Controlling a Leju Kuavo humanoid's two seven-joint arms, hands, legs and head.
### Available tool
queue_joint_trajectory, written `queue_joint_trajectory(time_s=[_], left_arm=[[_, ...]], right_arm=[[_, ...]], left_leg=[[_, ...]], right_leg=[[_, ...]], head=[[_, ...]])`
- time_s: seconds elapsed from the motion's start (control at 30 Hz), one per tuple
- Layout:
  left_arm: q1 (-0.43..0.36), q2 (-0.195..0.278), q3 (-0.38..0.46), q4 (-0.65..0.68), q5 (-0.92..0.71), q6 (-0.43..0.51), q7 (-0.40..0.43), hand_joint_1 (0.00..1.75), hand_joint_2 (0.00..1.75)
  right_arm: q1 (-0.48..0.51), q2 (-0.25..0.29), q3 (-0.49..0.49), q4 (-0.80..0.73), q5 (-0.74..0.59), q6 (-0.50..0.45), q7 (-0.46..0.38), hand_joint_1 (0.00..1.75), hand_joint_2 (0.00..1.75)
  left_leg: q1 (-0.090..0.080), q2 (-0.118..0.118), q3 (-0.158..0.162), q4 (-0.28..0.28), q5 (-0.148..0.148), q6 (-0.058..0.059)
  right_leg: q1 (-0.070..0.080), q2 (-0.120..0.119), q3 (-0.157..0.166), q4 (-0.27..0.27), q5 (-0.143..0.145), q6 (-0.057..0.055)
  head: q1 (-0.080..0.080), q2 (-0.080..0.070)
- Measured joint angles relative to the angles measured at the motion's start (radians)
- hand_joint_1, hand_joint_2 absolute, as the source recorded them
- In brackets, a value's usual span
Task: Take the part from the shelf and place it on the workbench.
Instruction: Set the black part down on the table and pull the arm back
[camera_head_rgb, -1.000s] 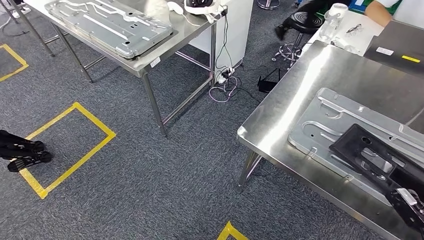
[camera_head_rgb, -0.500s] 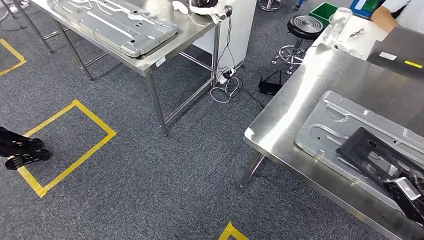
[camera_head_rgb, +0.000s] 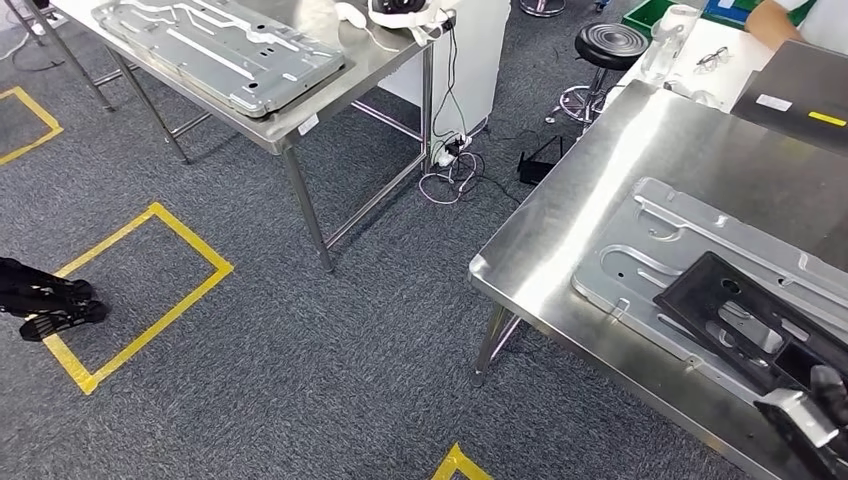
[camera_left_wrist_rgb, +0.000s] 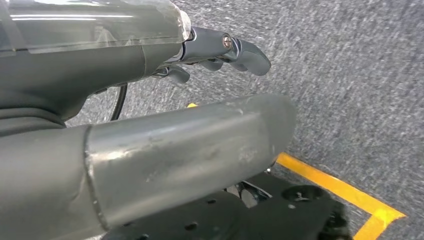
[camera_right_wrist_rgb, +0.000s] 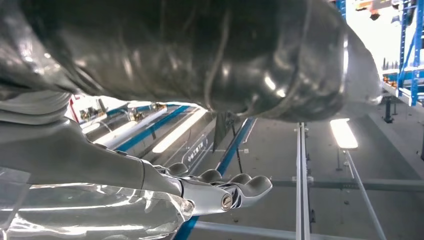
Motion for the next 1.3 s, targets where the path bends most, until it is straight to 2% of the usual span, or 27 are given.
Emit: queue_joint_trajectory(time_s=[0.03,0.1,0.17,0.27,0.3,0.33,0.37,0.43,0.47,0.5,0.53,0.6,0.67,0.73,0.8,0.83,0.87,0.93,0.97,1.0,1.03,1.07,1.1,1.13,1.2,1.23,1.3], left_arm=[[0.001,0.000,0.002,0.000,0.000,0.000,0.000,0.00,0.00],[0.000,0.000,0.008,0.000,0.003,0.000,-0.001,0.00,0.00],[-0.003,0.000,0.016,0.000,0.009,0.000,-0.003,0.00,0.00],[-0.001,-0.002,0.027,0.000,0.021,0.000,-0.003,0.00,0.00],[0.000,-0.004,0.032,0.000,0.024,0.001,-0.003,0.00,0.00],[0.000,-0.005,0.036,0.000,0.026,0.001,-0.002,0.00,0.00],[-0.001,-0.006,0.040,0.000,0.029,0.002,-0.002,0.00,0.00],[-0.001,-0.007,0.045,0.000,0.034,0.004,0.000,0.00,0.00],[-0.001,-0.007,0.048,0.000,0.035,0.004,0.000,0.00,0.00],[-0.001,-0.006,0.051,0.000,0.036,0.005,0.001,0.00,0.00],[-0.001,-0.007,0.054,0.000,0.037,0.006,0.002,0.00,0.00],[-0.003,-0.007,0.061,0.000,0.040,0.008,0.003,0.00,0.00],[-0.004,-0.007,0.066,0.000,0.045,0.008,0.004,0.00,0.00],[-0.004,-0.007,0.067,0.000,0.047,0.008,0.004,0.00,0.00],[-0.004,-0.007,0.068,0.000,0.048,0.008,0.004,0.00,0.00],[-0.003,-0.008,0.073,0.000,0.050,0.010,0.004,0.00,0.00],[-0.002,-0.009,0.078,0.000,0.052,0.011,0.004,0.00,0.00],[-0.001,-0.012,0.089,0.000,0.055,0.014,0.005,0.00,0.00],[-0.001,-0.013,0.090,0.000,0.055,0.015,0.005,0.00,0.00],[-0.002,-0.014,0.090,0.000,0.055,0.016,0.006,0.00,0.00],[-0.002,-0.014,0.091,0.000,0.055,0.018,0.007,0.00,0.00],[-0.003,-0.015,0.091,0.000,0.055,0.019,0.007,0.00,0.00],[-0.003,-0.015,0.092,0.000,0.055,0.020,0.008,0.00,0.00],[-0.004,-0.015,0.093,0.000,0.055,0.022,0.008,0.00,0.00],[-0.005,-0.015,0.095,0.000,0.055,0.026,0.008,0.00,0.00],[-0.006,-0.015,0.096,0.000,0.055,0.028,0.009,0.00,0.00],[-0.006,-0.019,0.097,0.000,0.054,0.031,0.010,0.00,0.00]], right_arm=[[0.008,0.016,0.000,-0.009,-0.008,-0.003,-0.014,0.00,0.00],[0.031,0.057,-0.001,-0.031,-0.040,-0.007,-0.058,0.00,0.00],[0.060,0.111,-0.001,-0.055,-0.094,-0.016,-0.133,0.00,0.00],[0.101,0.190,0.002,-0.086,-0.193,-0.022,-0.250,0.00,0.00],[0.115,0.212,0.004,-0.095,-0.224,-0.018,-0.279,0.00,0.00],[0.128,0.233,0.007,-0.104,-0.256,-0.009,-0.303,0.00,0.00],[0.140,0.254,0.009,-0.111,-0.286,0.003,-0.323,0.00,0.00],[0.160,0.292,0.012,-0.120,-0.335,0.032,-0.355,0.00,0.00],[0.168,0.309,0.013,-0.123,-0.351,0.043,-0.366,0.00,0.00],[0.173,0.324,0.013,-0.125,-0.363,0.054,-0.376,0.00,0.00],[0.177,0.336,0.013,-0.127,-0.374,0.069,-0.385,0.00,0.00],[0.178,0.362,0.013,-0.131,-0.404,0.124,-0.407,0.00,0.00],[0.176,0.390,0.012,-0.134,-0.438,0.189,-0.425,0.00,0.00],[0.177,0.405,0.012,-0.135,-0.456,0.218,-0.429,0.00,0.00],[0.179,0.408,0.012,-0.135,-0.460,0.222,-0.429,0.00,0.00],[0.187,0.420,0.014,-0.129,-0.487,0.228,-0.416,0.00,0.00],[0.197,0.434,0.018,-0.121,-0.517,0.235,-0.402,0.00,0.00],[0.220,0.465,0.029,-0.097,-0.587,0.252,-0.368,0.00,0.00],[0.225,0.470,0.034,-0.085,-0.599,0.255,-0.361,0.00,0.00],[0.228,0.474,0.040,-0.071,-0.610,0.257,-0.354,0.00,0.00],[0.230,0.477,0.045,-0.055,-0.618,0.256,-0.349,0.00,0.00],[0.232,0.480,0.050,-0.041,-0.625,0.253,-0.344,0.00,0.00],[0.233,0.483,0.054,-0.028,-0.632,0.249,-0.338,0.00,0.00],[0.235,0.485,0.058,-0.015,-0.637,0.244,-0.329,0.00,0.00],[0.237,0.488,0.066,0.019,-0.642,0.231,-0.302,0.00,0.00],[0.237,0.490,0.070,0.041,-0.638,0.224,-0.287,0.00,0.00],[0.235,0.492,0.078,0.105,-0.622,0.215,-0.262,0.00,0.00]], left_leg=[[0.000,0.000,0.016,-0.022,0.018,0.002],[-0.001,-0.001,0.095,-0.160,0.079,0.010],[-0.005,-0.001,0.150,-0.268,0.112,0.018],[-0.007,0.000,0.149,-0.288,0.126,0.029],[-0.005,0.002,0.145,-0.293,0.136,0.034],[-0.002,0.005,0.138,-0.297,0.147,0.041],[-0.001,0.009,0.129,-0.300,0.157,0.046],[-0.003,0.014,0.107,-0.298,0.174,0.053],[-0.004,0.016,0.095,-0.297,0.181,0.052],[-0.004,0.018,0.083,-0.294,0.189,0.051],[-0.004,0.020,0.070,-0.291,0.196,0.049],[-0.004,0.022,0.047,-0.282,0.209,0.043],[-0.005,0.021,0.033,-0.274,0.219,0.033],[-0.005,0.020,0.032,-0.272,0.225,0.027],[-0.004,0.019,0.033,-0.273,0.226,0.025],[-0.002,0.017,0.027,-0.263,0.209,0.017],[0.000,0.015,0.017,-0.239,0.176,0.009],[0.005,0.011,-0.010,-0.138,0.072,-0.008],[0.005,0.011,-0.016,-0.079,0.034,-0.009],[0.004,0.011,-0.016,-0.031,0.022,-0.009],[0.004,0.011,-0.005,-0.009,0.036,-0.007],[0.003,0.011,0.020,-0.018,0.066,-0.004],[0.002,0.011,0.064,-0.065,0.096,0.001],[0.000,0.010,0.121,-0.140,0.108,0.006],[-0.006,0.009,0.223,-0.294,0.094,0.016],[-0.009,0.008,0.248,-0.337,0.082,0.019],[-0.009,0.011,0.246,-0.354,0.095,0.028]], right_leg=[[0.001,0.001,-0.004,0.003,0.001,-0.001],[0.003,0.002,-0.008,0.011,0.002,0.000],[0.006,0.001,-0.012,0.018,0.006,0.007],[0.005,0.002,-0.018,0.018,0.016,0.024],[0.004,0.004,-0.023,0.024,0.008,0.028],[0.003,0.005,-0.034,0.046,-0.018,0.032],[0.002,0.006,-0.049,0.086,-0.058,0.035],[-0.002,0.006,-0.084,0.202,-0.146,0.041],[-0.004,0.006,-0.092,0.252,-0.168,0.043],[-0.006,0.006,-0.089,0.277,-0.168,0.046],[-0.008,0.006,-0.068,0.267,-0.149,0.047],[-0.011,0.005,0.023,0.152,-0.100,0.047],[-0.009,0.005,0.109,0.025,-0.092,0.042],[-0.003,0.006,0.134,-0.014,-0.100,0.037],[-0.001,0.006,0.132,-0.010,-0.096,0.034],[-0.001,0.005,0.121,-0.016,-0.084,0.023],[-0.001,0.004,0.107,-0.021,-0.069,0.010],[0.001,0.002,0.067,-0.032,-0.031,-0.014],[0.004,0.001,0.052,-0.031,-0.020,-0.015],[0.006,0.001,0.036,-0.028,-0.008,-0.015],[0.009,0.000,0.018,-0.025,0.003,-0.015],[0.010,0.000,0.001,-0.021,0.013,-0.015],[0.012,0.000,-0.016,-0.016,0.023,-0.013],[0.013,0.001,-0.030,-0.011,0.033,-0.011],[0.014,0.001,-0.044,-0.005,0.050,-0.002],[0.013,0.000,-0.044,-0.006,0.059,0.003],[0.011,-0.001,-0.042,-0.012,0.074,0.015]], head=[[0.000,0.000],[0.000,0.000],[0.000,0.000],[0.000,0.000],[0.000,0.000],[0.001,0.000],[0.001,0.000],[0.001,0.000],[0.001,0.000],[0.001,0.000],[0.001,0.000],[0.001,0.000],[0.000,0.000],[-0.001,0.000],[-0.001,0.000],[-0.001,0.000],[-0.001,0.000],[0.000,0.000],[0.000,0.000],[0.000,0.000],[0.000,0.000],[0.000,0.000],[0.000,0.000],[0.000,0.000],[0.000,0.000],[0.000,0.000],[-0.002,0.000]])
